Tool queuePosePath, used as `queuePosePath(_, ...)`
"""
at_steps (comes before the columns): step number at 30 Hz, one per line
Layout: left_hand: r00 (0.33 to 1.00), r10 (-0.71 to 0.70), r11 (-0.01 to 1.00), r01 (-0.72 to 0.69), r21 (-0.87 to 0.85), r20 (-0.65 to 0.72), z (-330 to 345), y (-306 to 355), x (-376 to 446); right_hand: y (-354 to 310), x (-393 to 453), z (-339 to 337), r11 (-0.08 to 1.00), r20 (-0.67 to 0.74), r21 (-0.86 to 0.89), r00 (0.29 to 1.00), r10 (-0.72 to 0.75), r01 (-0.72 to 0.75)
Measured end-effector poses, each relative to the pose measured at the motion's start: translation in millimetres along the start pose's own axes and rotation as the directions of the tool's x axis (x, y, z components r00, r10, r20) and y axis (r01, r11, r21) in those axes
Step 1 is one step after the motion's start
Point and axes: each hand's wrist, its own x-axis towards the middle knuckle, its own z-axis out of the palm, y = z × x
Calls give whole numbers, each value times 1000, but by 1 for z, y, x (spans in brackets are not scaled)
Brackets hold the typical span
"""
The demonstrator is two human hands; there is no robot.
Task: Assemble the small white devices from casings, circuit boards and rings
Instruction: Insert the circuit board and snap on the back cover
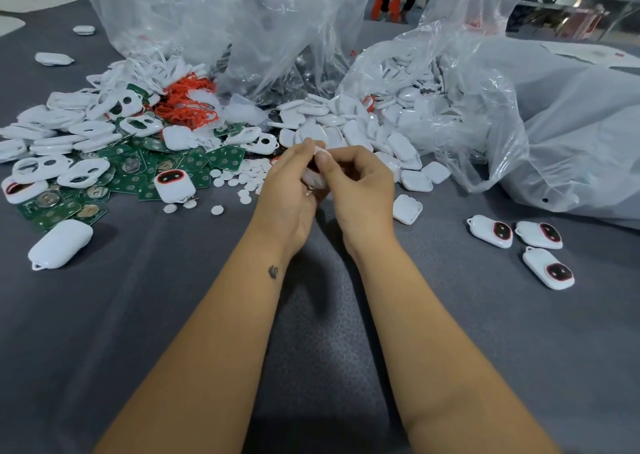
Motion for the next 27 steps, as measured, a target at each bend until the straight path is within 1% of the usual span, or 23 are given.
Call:
queuePosePath(1,1000,-9,998,8,-61,-18,3,-1,0,0,-1,2,1000,23,3,1000,-3,3)
queuePosePath(3,999,-21,991,17,-130,-32,3,-1,2,0,-3,3,1000,61,-11,998,-21,22)
queuePosePath(6,998,-65,983,60,-175,-21,-1,1,2,0,-3,3,996,70,-62,996,-58,62)
queuePosePath(8,996,-87,976,88,-199,13,-3,3,2,1,-2,3,994,61,-78,996,-70,75)
queuePosePath(10,995,-89,978,96,-185,45,-4,4,2,3,-1,1,993,64,-85,995,-71,76)
queuePosePath(13,995,-92,983,96,-157,35,-4,5,2,5,2,-1,996,75,-74,996,-43,49)
queuePosePath(16,991,-132,966,130,-222,4,-4,6,4,7,6,-2,1000,35,-4,999,24,-24)
queuePosePath(19,995,-104,984,102,-148,-6,-3,4,2,8,10,-5,998,15,11,998,57,-57)
queuePosePath(22,999,-30,998,29,-60,-20,-3,1,1,7,9,-6,995,66,36,994,86,-89)
queuePosePath(24,1000,-8,999,7,-36,-18,-4,0,0,6,7,-7,996,78,15,993,85,-86)
queuePosePath(27,1000,-9,1000,9,8,4,-6,-2,0,5,6,-8,999,39,-9,998,52,-51)
